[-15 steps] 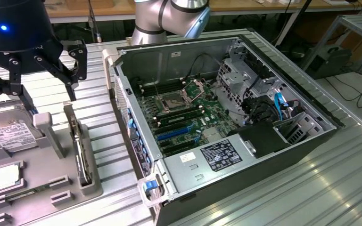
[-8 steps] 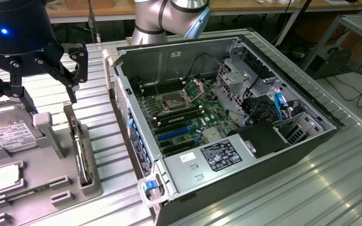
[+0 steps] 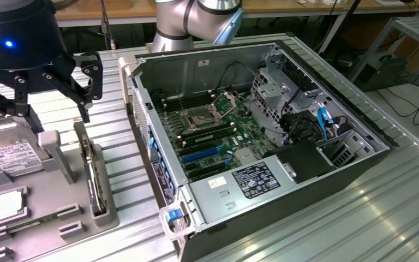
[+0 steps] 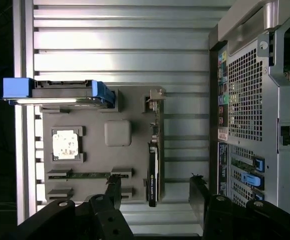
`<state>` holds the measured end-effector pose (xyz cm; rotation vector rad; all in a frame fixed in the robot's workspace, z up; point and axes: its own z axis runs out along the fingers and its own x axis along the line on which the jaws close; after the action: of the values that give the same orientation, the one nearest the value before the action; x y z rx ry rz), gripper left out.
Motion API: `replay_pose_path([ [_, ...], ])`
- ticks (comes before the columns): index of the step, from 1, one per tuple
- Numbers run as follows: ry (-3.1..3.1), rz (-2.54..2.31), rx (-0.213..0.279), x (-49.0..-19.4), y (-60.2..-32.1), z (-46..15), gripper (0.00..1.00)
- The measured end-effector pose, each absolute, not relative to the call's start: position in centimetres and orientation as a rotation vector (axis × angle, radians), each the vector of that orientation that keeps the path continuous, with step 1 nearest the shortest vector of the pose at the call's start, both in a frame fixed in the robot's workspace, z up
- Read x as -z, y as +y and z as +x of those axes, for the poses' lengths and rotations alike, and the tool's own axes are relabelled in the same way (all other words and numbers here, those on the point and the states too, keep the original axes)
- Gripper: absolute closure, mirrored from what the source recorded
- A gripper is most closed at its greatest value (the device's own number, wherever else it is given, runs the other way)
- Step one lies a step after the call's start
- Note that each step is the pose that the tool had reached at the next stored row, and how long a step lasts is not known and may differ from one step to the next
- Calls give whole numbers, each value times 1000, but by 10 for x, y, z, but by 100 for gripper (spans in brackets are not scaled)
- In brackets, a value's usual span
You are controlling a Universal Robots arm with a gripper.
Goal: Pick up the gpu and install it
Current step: 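Pick up the gpu and move the gpu toward the slot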
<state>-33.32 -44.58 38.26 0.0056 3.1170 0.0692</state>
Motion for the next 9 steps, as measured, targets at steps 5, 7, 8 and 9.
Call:
replay_pose_path([
  [5,3117,6,-69,-378,-446,-333,34],
  [7,3117,5,-69,-375,-447,-333,34],
  [8,3117,6,-69,-374,-447,-333,34],
  [9,3117,6,-69,-374,-447,-333,34],
])
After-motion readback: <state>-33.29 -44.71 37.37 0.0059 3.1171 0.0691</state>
